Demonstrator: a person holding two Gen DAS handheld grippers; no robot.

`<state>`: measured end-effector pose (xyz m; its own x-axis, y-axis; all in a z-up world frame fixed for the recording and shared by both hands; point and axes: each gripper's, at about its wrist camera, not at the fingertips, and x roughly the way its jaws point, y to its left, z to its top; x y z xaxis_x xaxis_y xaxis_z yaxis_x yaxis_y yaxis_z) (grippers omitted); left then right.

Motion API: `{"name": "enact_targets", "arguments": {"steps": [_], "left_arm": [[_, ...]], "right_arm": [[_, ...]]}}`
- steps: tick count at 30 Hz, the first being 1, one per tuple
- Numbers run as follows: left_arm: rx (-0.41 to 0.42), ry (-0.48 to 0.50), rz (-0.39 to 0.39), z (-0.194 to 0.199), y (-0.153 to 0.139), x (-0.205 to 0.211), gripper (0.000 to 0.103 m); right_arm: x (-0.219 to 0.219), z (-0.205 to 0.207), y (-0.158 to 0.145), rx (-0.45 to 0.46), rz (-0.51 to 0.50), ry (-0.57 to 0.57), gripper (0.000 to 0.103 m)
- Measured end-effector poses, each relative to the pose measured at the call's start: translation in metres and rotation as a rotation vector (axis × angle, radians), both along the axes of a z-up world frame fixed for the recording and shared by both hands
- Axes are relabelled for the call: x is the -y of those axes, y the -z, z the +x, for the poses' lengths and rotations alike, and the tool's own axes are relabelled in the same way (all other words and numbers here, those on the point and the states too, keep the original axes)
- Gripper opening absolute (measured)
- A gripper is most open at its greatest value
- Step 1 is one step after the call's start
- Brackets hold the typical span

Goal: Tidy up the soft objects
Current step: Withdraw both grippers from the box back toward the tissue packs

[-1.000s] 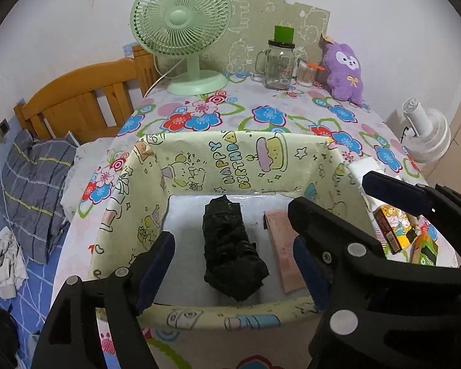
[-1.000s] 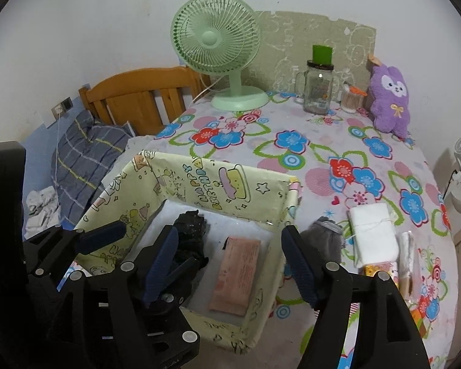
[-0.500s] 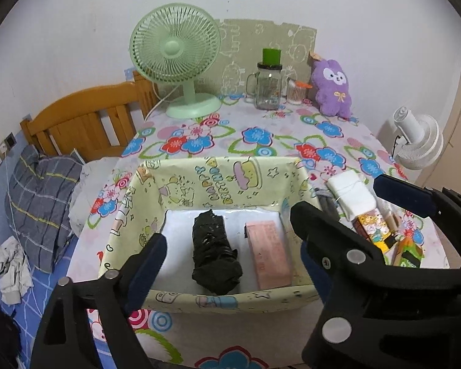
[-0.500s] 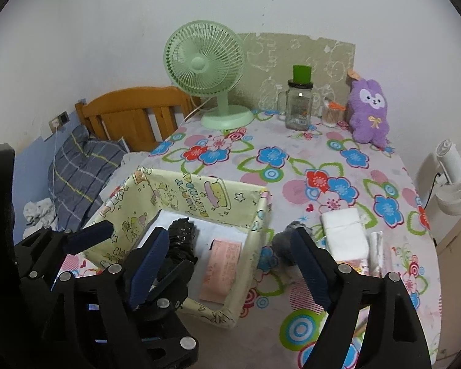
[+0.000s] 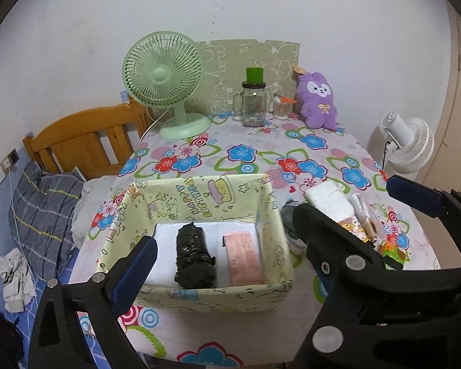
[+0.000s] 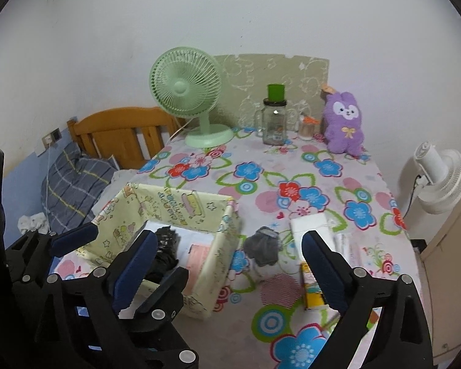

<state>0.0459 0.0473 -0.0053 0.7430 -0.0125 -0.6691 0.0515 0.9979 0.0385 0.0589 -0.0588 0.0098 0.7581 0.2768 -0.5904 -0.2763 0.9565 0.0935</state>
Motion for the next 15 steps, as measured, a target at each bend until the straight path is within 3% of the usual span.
{"name": "enact_targets", "arguments": {"steps": [15], "left_arm": [[0.046,0.031,0.000,-0.014,-0.012,0.032,0.103]], "right_arm": [[0.036,-0.021,-0.014,0.069,0.000,0.064,0.102]]}}
